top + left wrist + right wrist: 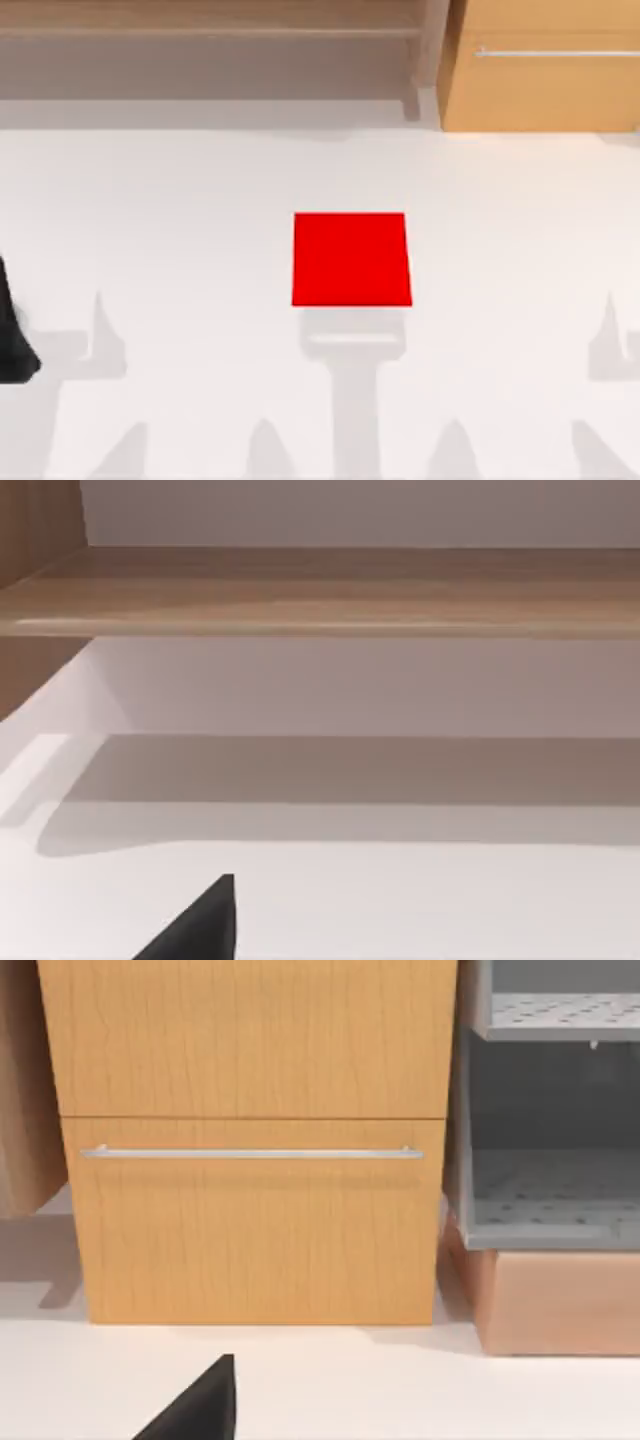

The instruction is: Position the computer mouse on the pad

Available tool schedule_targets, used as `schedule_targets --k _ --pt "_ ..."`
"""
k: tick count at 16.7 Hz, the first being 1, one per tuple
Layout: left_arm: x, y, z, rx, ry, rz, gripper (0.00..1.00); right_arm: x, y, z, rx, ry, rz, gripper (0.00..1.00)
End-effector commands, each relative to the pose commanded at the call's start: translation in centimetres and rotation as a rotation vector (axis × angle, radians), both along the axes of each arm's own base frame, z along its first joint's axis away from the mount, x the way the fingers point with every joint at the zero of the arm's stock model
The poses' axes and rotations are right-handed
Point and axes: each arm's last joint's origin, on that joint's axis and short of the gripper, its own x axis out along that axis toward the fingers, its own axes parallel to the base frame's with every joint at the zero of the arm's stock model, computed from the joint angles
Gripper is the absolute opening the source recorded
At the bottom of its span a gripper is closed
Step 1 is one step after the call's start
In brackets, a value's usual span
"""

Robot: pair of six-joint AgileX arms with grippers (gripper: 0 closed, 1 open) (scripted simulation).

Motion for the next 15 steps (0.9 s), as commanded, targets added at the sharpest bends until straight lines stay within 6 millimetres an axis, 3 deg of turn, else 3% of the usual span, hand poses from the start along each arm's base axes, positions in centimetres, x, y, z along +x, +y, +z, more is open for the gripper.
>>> schedule_targets --k 4,7,11,15 --pt "0.1 0.0 0.3 0.030 0.028 -0.003 1.00 0.0 0.0 0.0 0.000 0.000 0.000 1.00" --pt "0.5 0.0 1.3 0.153 0.145 -0.019 1.00 0.0 0.0 0.0 0.000 0.000 0.000 1.00" --pt "2.3 0.0 2.4 0.446 0.443 -0.116 1.00 0.0 0.0 0.0 0.000 0.000 0.000 1.00" --pt "5.8 0.3 2.3 0.786 0.818 -0.375 1.00 0.0 0.0 0.0 0.000 0.000 0.000 1.00"
